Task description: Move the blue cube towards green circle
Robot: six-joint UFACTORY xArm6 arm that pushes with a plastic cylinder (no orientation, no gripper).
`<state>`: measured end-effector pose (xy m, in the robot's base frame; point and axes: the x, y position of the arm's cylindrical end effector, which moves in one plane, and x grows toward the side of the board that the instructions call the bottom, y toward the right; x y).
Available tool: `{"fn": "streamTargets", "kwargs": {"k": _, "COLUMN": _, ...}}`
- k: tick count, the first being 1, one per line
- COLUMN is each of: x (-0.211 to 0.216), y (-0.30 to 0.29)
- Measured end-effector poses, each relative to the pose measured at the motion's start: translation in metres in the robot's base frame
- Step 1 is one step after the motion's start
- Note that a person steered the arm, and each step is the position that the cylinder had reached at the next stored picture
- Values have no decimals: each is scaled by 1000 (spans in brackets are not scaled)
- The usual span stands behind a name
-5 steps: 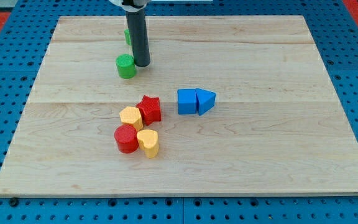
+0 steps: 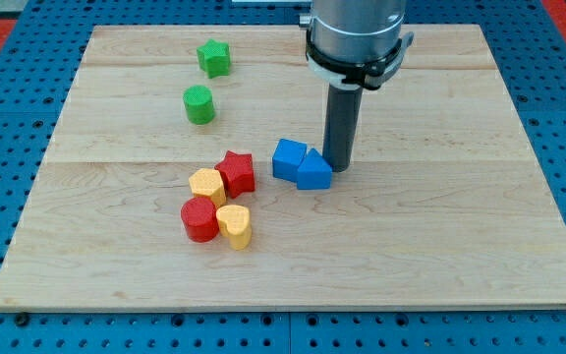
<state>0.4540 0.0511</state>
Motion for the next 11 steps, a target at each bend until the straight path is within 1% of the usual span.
{"fn": "streamTargets", "kwargs": {"k": 1, "x": 0, "y": -48}}
{"fn": "streamTargets", "kwargs": {"k": 2, "x": -8, "y": -68}}
{"fn": "streamTargets", "kwargs": {"k": 3, "x": -23, "y": -68}}
{"fn": "streamTargets", "kwargs": {"k": 4, "x": -34, "y": -82}}
{"fn": "streamTargets", "kwargs": {"k": 5, "x": -37, "y": -100}}
{"fn": "streamTargets", "kwargs": {"k": 6, "x": -39, "y": -93}}
{"fn": "streamTargets", "kwargs": {"k": 8, "x": -39, "y": -111}}
{"fn": "streamTargets", "kwargs": {"k": 11, "x": -39, "y": -112}}
